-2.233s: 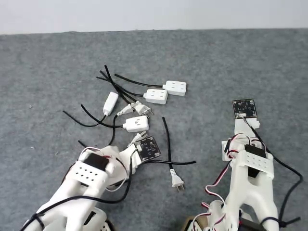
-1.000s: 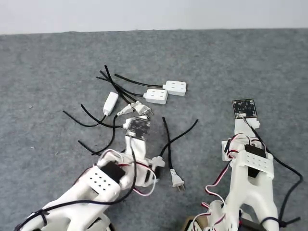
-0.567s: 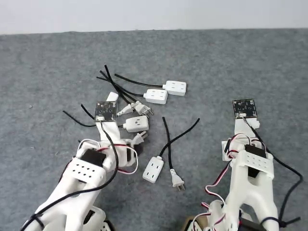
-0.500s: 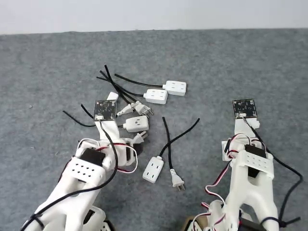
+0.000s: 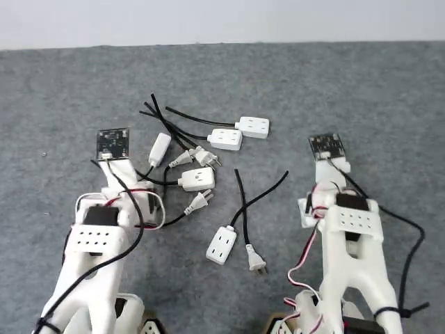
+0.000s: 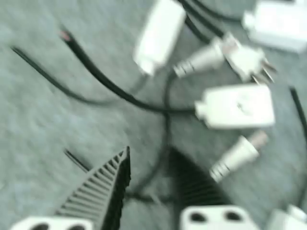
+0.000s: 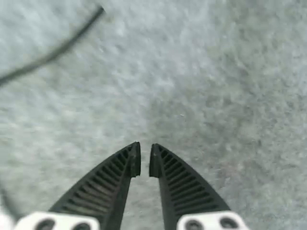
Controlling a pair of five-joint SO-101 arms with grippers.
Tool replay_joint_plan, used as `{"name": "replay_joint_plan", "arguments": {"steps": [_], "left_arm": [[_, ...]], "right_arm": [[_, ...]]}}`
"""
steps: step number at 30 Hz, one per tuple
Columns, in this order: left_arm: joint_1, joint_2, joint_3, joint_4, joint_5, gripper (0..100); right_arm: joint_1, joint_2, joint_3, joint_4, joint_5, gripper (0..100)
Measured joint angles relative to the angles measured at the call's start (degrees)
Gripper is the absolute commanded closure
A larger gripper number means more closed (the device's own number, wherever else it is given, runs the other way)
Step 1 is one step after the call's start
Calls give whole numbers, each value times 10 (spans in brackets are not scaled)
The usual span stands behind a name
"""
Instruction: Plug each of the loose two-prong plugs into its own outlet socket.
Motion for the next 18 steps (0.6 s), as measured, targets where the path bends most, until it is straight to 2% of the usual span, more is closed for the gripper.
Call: {"name": "replay_joint_plan", "arguments": {"steps": [4,8,11,15,18], "left_arm": [[-20,0,12,-25,-19,964],[-57,0,13,-29,-14,960],[-75,0,20,-40,-11,959],[-73,0,66,-111,-38,959],[-73,0,77,-145,-47,946]], "right_arm": [[-66,0,-70,93,-50,990],[-166,0,-82,143,-71,990],[-234,0,-60,127,-75,989],[-311,3,8,69,-75,970],[-327,3,21,56,-75,910]]}}
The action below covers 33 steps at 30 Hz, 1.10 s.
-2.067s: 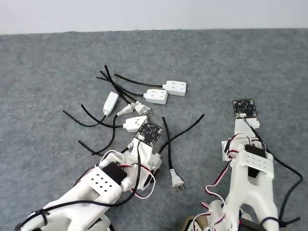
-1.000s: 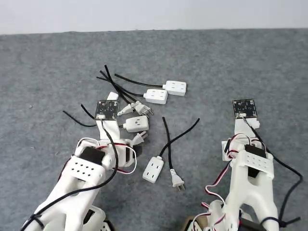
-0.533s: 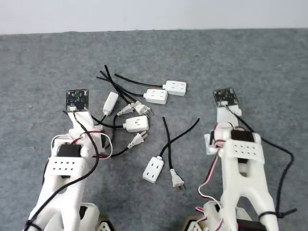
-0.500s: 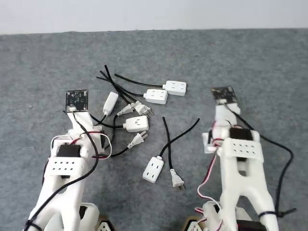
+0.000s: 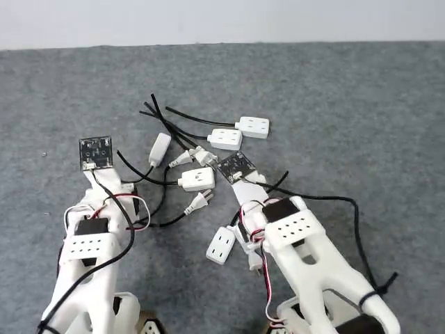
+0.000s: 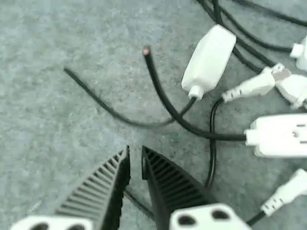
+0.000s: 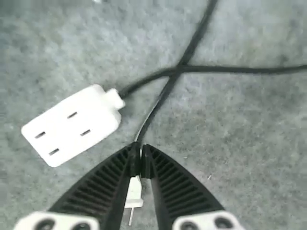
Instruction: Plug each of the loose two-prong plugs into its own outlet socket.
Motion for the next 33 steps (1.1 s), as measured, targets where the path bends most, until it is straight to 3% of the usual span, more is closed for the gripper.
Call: {"name": "replay_joint_plan", "arguments": {"steps": [5,10,18,25,30,33], "left_arm": [[3,0,0,0,0,844],[3,0,0,0,11,841],[4,0,0,0,15,841],[4,0,0,0,16,841],[4,0,0,0,16,841],[7,0,0,0,16,841]], "right_arm": [[4,0,29,-18,0,862],[-37,0,46,-22,0,862],[-43,3,47,-22,0,862],[-45,101,7,-10,0,864],[-41,130,-14,-8,0,991],[-40,132,-17,-8,0,989]]}}
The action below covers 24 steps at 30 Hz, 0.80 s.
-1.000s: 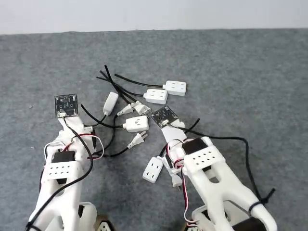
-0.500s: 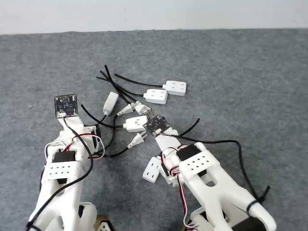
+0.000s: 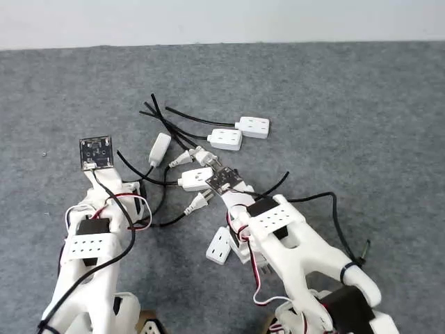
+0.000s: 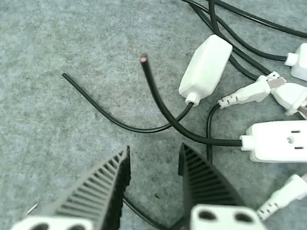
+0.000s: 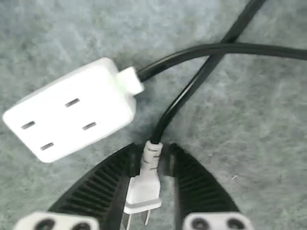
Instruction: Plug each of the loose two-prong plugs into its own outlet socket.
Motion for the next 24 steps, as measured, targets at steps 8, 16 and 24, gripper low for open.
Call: {"name": "replay_joint_plan", "arguments": {"steps": [8,16,24], "left_arm": [[-1,0,0,0,0,841],[0,0,0,0,0,840],[47,0,0,31,0,840]], "right_arm": [[32,-8,-1,13,4,991],[237,-216,47,7,12,991],[303,-401,146,-44,-4,991]]}}
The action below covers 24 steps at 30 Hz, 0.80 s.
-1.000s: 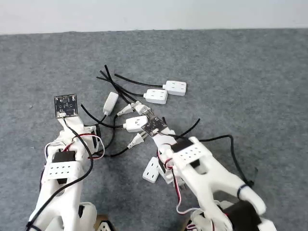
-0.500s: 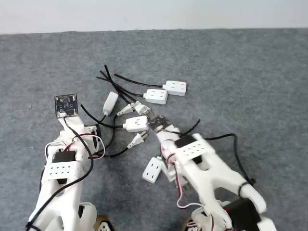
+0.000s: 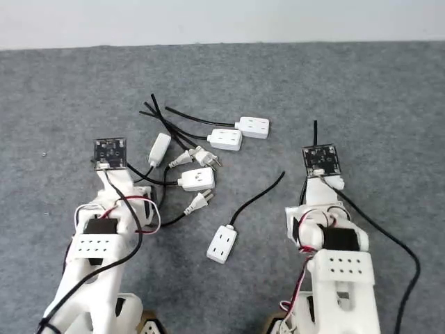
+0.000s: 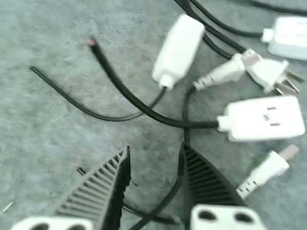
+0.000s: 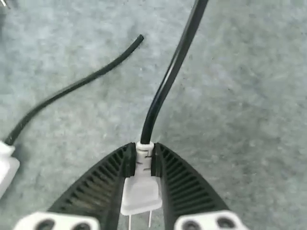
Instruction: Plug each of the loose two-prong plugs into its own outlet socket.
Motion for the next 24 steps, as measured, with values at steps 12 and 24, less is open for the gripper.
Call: {"name": "replay_joint_plan", "arguments": {"steps": [12,24], "left_arm": [[4,0,0,2,-5,840],[-4,0,0,2,-5,840]], "right_arm": [[194,188,-55,-29,63,991],[284,433,-171,-42,201,982]]}}
